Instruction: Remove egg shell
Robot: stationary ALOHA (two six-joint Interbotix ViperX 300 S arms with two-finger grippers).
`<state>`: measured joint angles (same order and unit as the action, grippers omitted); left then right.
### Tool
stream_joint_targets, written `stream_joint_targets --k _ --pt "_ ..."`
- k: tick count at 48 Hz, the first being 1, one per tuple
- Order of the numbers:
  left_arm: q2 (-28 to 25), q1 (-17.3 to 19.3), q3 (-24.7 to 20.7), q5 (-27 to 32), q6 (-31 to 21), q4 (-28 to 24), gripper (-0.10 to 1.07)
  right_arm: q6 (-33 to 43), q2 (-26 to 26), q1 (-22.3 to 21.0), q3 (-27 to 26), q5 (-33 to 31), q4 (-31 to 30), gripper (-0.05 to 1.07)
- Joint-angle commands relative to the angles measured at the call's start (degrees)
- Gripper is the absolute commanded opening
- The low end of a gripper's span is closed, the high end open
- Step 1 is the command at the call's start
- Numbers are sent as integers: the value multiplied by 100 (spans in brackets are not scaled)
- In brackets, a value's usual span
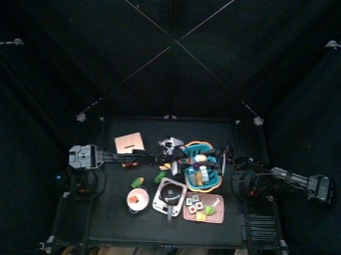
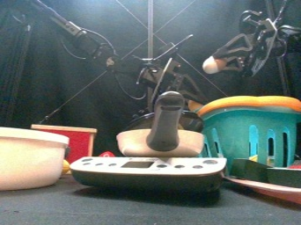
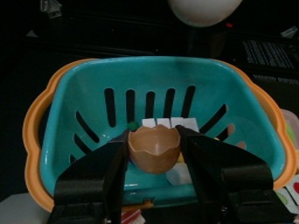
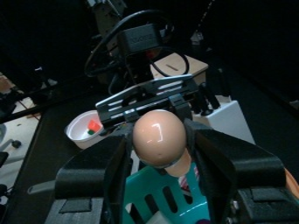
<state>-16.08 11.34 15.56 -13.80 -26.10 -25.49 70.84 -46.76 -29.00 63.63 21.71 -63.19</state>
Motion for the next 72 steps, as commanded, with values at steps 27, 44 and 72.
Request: stream_joint_targets --k 27,44,72 --pt "70 -35 -185 -44 18 114 99 9 -9 -105 -26 -9 18 59" --pt "668 -70 492 -993 659 -439 99 53 -18 -132 44 -18 185 59" --pt "378 -88 598 -2619 4069 1705 99 35 26 -70 132 -18 633 59"
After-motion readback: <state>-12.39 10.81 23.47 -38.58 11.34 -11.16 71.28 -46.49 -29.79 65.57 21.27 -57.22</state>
